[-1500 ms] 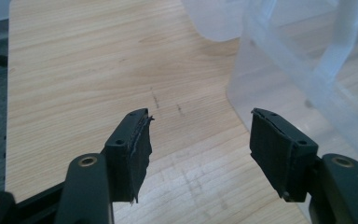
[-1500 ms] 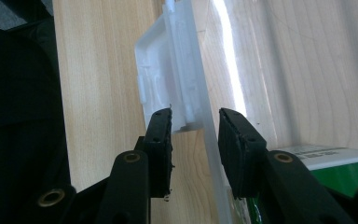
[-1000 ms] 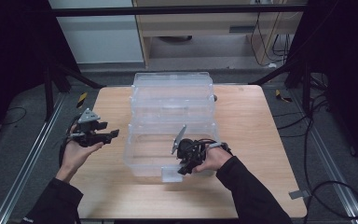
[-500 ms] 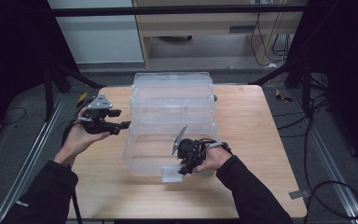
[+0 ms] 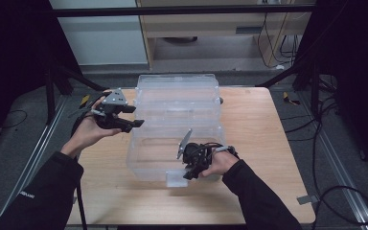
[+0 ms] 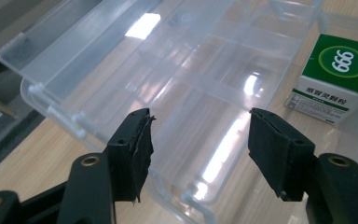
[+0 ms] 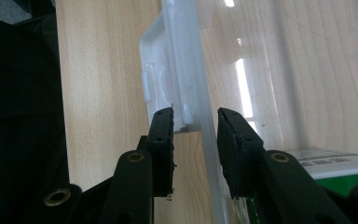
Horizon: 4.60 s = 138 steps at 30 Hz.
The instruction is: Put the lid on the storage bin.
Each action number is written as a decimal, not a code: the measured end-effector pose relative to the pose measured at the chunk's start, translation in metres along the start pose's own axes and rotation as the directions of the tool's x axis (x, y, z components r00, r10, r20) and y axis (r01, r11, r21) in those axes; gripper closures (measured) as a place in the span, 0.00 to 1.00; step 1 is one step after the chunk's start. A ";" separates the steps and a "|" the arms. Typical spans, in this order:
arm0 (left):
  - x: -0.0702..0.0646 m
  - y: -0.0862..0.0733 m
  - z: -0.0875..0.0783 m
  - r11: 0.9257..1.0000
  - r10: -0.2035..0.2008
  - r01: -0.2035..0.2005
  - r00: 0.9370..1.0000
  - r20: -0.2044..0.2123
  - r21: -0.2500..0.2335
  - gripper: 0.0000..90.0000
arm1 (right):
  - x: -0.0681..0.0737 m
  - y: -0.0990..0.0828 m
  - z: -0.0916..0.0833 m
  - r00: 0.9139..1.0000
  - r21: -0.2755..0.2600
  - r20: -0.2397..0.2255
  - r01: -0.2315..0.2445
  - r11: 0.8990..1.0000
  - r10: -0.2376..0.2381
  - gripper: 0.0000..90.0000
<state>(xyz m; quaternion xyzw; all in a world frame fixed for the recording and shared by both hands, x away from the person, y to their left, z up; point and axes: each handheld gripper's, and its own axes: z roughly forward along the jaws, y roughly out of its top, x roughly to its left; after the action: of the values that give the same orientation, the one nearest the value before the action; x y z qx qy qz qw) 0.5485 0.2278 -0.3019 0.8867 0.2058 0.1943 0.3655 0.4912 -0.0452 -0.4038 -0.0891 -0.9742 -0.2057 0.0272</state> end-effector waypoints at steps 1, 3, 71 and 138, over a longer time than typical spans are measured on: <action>0.000 0.003 0.001 1.000 0.010 -0.010 1.000 0.004 -0.003 0.43 | 0.000 0.000 0.000 1.000 0.000 0.000 0.001 1.000 -0.001 0.75; 0.001 0.010 0.003 0.999 0.042 -0.042 0.999 0.004 0.003 0.44 | 0.000 0.000 0.000 1.000 -0.001 0.001 0.004 1.000 -0.004 0.75; 0.024 0.063 0.084 0.877 0.394 -0.421 0.906 0.155 0.231 0.86 | -0.001 0.001 0.000 1.000 0.006 -0.014 0.013 1.000 -0.013 0.75; -0.046 0.064 0.037 0.800 0.468 -0.523 0.851 0.237 0.296 0.99 | 0.006 0.001 0.000 0.998 0.016 0.040 0.037 0.999 -0.038 0.76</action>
<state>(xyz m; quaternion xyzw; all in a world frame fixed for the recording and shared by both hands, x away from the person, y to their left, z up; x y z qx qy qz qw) 0.5420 0.1419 -0.2882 0.9720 -0.0311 0.1753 0.1531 0.4856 -0.0430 -0.4033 -0.0748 -0.9776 -0.1968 0.0044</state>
